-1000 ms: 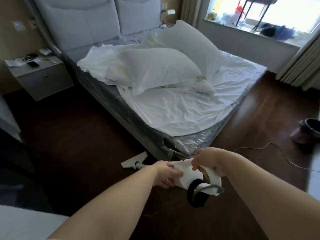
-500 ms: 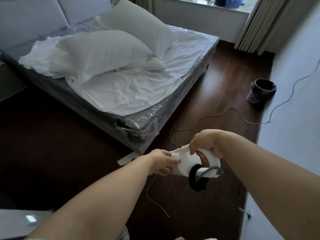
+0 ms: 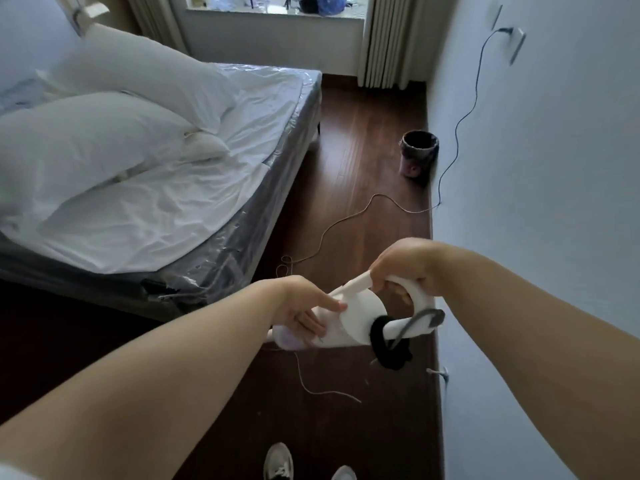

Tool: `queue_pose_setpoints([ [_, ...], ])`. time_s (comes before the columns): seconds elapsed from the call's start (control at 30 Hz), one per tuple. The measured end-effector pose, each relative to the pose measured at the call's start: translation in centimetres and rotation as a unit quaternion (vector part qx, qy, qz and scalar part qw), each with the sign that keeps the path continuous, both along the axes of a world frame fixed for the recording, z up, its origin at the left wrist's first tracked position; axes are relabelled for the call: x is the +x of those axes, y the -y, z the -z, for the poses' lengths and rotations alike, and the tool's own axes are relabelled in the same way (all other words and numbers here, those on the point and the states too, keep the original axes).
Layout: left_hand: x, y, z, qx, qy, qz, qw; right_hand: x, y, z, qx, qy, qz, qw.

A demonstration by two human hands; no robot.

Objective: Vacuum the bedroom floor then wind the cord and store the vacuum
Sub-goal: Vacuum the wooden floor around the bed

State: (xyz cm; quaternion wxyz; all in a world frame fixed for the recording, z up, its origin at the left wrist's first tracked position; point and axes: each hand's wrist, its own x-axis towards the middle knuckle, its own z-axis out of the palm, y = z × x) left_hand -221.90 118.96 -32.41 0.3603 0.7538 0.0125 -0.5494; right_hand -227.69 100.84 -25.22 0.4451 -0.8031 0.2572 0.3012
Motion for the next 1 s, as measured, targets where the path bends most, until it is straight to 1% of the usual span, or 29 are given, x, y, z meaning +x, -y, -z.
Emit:
queue_pose_setpoints([
  [0.13, 1.6, 2.3, -4.2, -0.016, 0.014, 0.019, 1.000, 1.4, 1.8, -4.4, -0.020, 0.039, 0.045, 0.998],
  [0.23, 2.8, 3.9, -7.1, -0.028, 0.025, 0.057, 0.998, 1.9, 2.9, -7.9, -0.046, 0.045, 0.078, 0.995],
  [0.33, 3.5, 5.3, -8.7, -0.046, 0.035, 0.078, 0.995, 2.4, 3.1, -10.5, -0.076, 0.057, 0.095, 0.991],
  [0.43, 3.8, 6.3, -8.5, -0.071, 0.050, 0.077, 0.993, 2.8, 2.5, -11.0, -0.095, 0.081, 0.113, 0.986],
  [0.53, 4.8, 7.6, -6.8, -0.112, 0.083, 0.065, 0.988, 3.9, 2.0, -9.9, -0.110, 0.113, 0.144, 0.977],
  [0.63, 5.0, 8.5, -4.6, -0.143, 0.102, 0.035, 0.984, 4.8, 1.6, -7.4, -0.106, 0.130, 0.185, 0.968],
  [0.7, 5.6, 8.7, -3.4, -0.153, 0.102, 0.002, 0.983, 5.9, 1.6, -5.3, -0.077, 0.135, 0.233, 0.960],
  [0.8, 7.3, 9.2, -1.6, -0.168, 0.102, -0.013, 0.980, 7.4, 1.9, -2.2, -0.028, 0.148, 0.307, 0.940],
  [0.9, 9.4, 9.9, -0.6, -0.163, 0.106, -0.017, 0.981, 9.5, 2.6, 0.7, 0.009, 0.157, 0.352, 0.923],
  [1.0, 11.5, 10.8, 0.6, -0.151, 0.081, -0.027, 0.985, 11.3, 3.7, 3.2, 0.061, 0.147, 0.380, 0.911],
])
